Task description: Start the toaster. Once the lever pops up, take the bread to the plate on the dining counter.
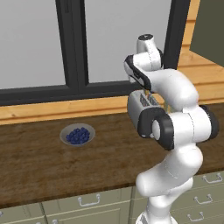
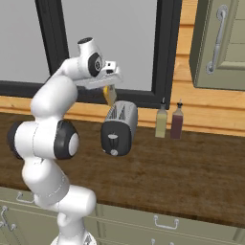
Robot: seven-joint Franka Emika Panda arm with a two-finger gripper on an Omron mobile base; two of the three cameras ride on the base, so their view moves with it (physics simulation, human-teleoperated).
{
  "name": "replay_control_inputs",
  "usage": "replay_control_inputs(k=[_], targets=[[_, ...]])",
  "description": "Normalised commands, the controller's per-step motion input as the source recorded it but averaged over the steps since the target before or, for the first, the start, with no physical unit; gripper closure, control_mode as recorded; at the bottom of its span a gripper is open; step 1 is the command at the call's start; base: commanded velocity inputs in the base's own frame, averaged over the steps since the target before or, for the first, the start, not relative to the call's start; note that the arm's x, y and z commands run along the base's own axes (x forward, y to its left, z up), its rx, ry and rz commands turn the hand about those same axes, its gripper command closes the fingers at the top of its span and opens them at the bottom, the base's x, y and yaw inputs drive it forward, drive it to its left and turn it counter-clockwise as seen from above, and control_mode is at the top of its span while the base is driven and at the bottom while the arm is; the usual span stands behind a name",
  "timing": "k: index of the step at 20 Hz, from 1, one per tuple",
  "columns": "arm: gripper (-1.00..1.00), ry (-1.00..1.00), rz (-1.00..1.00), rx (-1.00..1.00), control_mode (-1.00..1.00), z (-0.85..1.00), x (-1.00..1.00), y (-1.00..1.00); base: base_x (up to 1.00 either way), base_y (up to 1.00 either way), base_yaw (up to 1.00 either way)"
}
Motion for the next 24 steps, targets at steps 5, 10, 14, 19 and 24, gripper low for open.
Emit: replay_control_inputs(k=[5,10,14,19,24], targets=[[1.0,-0.12,-0.12,0.05,-1.0,0.98,-0.95,0.33,0.0,0.0,0.0],[1.0,0.0,-0.2,0.21,-1.0,0.34,-1.0,0.04,0.0,0.0,0.0],[1.0,-0.01,-0.06,0.18,-1.0,0.06,-1.0,0.07,0.0,0.0,0.0],[1.0,-0.21,0.0,0.02,-1.0,0.01,-1.0,0.25,0.0,0.0,0.0],[1.0,-0.02,0.0,0.0,-1.0,-0.2,-0.83,0.08,0.0,0.0,0.0]])
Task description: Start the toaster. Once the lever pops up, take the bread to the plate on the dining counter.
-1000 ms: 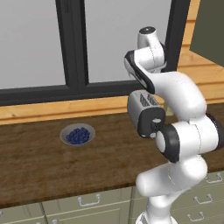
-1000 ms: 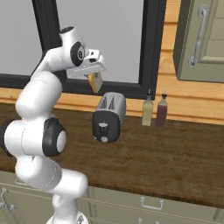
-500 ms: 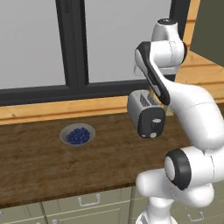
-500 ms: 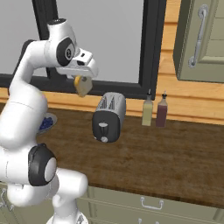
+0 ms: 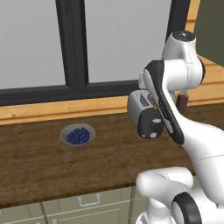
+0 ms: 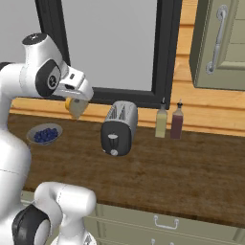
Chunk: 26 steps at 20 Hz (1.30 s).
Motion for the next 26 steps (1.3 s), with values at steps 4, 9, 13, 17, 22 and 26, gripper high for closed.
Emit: replay_control_inputs(k=[4,9,13,17,22,26], targets=[[1.0,0.04,0.01,0.0,-1.0,-0.48,-0.43,0.0,0.0,0.0,0.0],[1.0,0.04,0.0,0.02,-1.0,-0.28,-0.14,0.0,0.0,0.0,0.0],[1.0,0.01,0.0,0.09,-1.0,-0.29,-0.28,0.0,0.0,0.0,0.0],[1.0,0.0,0.0,0.07,-1.0,-0.28,-0.49,0.0,0.0,0.0,0.0],[1.0,0.0,0.0,0.02,-1.0,-0.27,-0.51,0.0,0.0,0.0,0.0],[1.0,0.0,0.0,0.02,-1.0,-0.1,-0.18,0.0,0.0,0.0,0.0]])
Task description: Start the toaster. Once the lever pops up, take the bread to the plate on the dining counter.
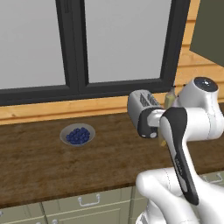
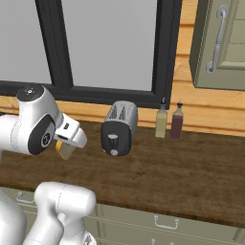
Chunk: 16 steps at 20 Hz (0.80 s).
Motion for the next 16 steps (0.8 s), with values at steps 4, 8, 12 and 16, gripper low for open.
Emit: replay_control_inputs(k=[4,8,12,16], targets=[[1.0,0.0,0.0,0.0,1.0,0.0,0.0,0.0,0.0,0.0,0.0],[1.0,0.0,0.0,0.0,1.0,0.0,0.0,0.0,-0.31,0.01,-0.08],[1.0,0.0,0.0,0.0,1.0,0.0,0.0,0.0,-0.78,0.1,-0.44],[1.0,0.0,0.0,0.0,1.0,0.0,0.0,0.0,-0.96,0.0,-0.58]])
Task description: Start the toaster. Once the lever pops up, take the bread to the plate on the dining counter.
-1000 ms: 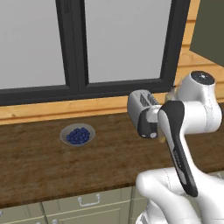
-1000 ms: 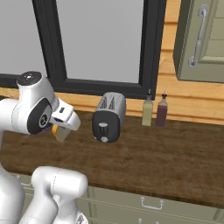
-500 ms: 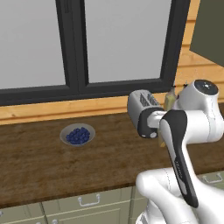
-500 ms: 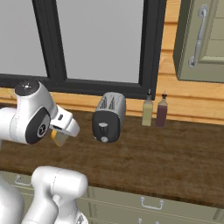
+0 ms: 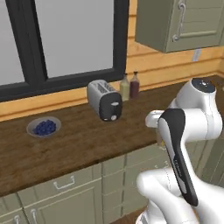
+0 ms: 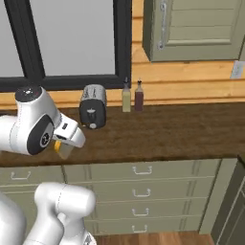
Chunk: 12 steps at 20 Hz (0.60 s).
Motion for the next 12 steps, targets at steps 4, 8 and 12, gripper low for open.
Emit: replay_control_inputs(k=[4,8,12], targets=[[1.0,0.0,0.0,0.0,1.0,0.0,0.0,0.0,-0.74,-0.16,-0.65],[1.0,0.0,0.0,0.0,1.0,0.0,0.0,0.0,-0.44,-0.3,-0.72],[1.0,0.0,0.0,0.0,1.0,0.0,0.0,0.0,-0.45,-0.21,-0.74]])
